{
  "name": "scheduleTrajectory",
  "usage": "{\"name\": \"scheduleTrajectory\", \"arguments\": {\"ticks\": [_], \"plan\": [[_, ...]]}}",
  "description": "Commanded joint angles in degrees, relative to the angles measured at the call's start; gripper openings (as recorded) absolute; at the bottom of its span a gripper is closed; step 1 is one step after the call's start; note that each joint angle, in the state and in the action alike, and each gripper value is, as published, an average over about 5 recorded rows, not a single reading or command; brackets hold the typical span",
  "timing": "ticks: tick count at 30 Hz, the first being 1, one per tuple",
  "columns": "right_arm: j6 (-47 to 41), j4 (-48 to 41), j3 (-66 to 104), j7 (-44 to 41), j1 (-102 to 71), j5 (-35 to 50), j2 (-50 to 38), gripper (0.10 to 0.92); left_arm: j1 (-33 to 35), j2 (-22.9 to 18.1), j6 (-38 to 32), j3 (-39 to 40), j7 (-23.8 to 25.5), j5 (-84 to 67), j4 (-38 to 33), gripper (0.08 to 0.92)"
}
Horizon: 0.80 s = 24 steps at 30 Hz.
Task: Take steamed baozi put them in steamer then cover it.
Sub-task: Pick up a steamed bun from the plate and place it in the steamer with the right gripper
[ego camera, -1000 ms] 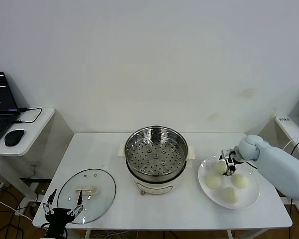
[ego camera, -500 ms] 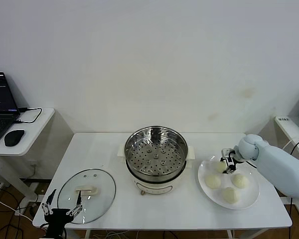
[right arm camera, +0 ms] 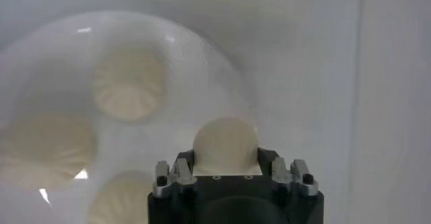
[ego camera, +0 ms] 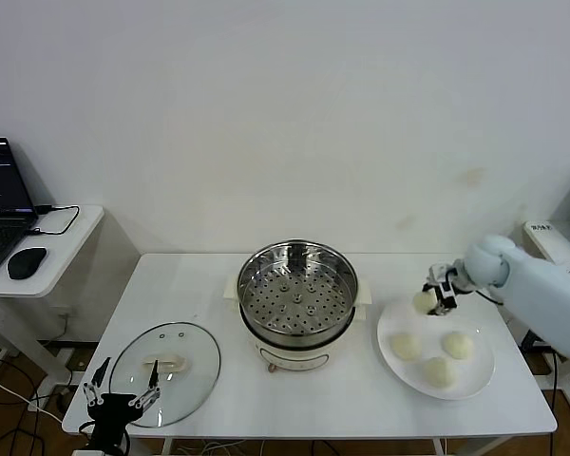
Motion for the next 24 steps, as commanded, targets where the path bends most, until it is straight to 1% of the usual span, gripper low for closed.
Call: {"name": "scheduleTrajectory", "arguments": {"ticks": [1, 7, 13, 19, 24], "plan": [[-1.09, 6.3, -12.63, -0.37, 20.74, 13.59, 0.45, 0.594, -0.69, 0.3, 0.02, 0.07, 0.12, -3.07, -0.09, 0.823], [0.58, 5.38, -19.93, -0.34, 29.05, 18.77, 9.15, 0.601, -1.62, 0.58, 0.03, -0.09, 0.19, -3.47, 0.05, 0.823], [5.76, 3.76, -23.99, 1.3, 30.98, 19.47, 17.6, 0.602, -2.08, 0.88, -0.01, -0.64, 0.24, -3.75, 0.35, 0.823], [13.94, 2.33, -27.31, 5.22, 29.25, 15.33, 25.32, 0.599, -1.71, 0.9, -0.1, -1.66, 0.3, -4.01, 0.22, 0.823], [21.0, 1.0, -29.09, 8.13, 26.65, 7.02, 29.82, 0.595, -1.36, 0.69, -0.09, -2.46, 0.3, -4.02, -0.26, 0.823]]}}
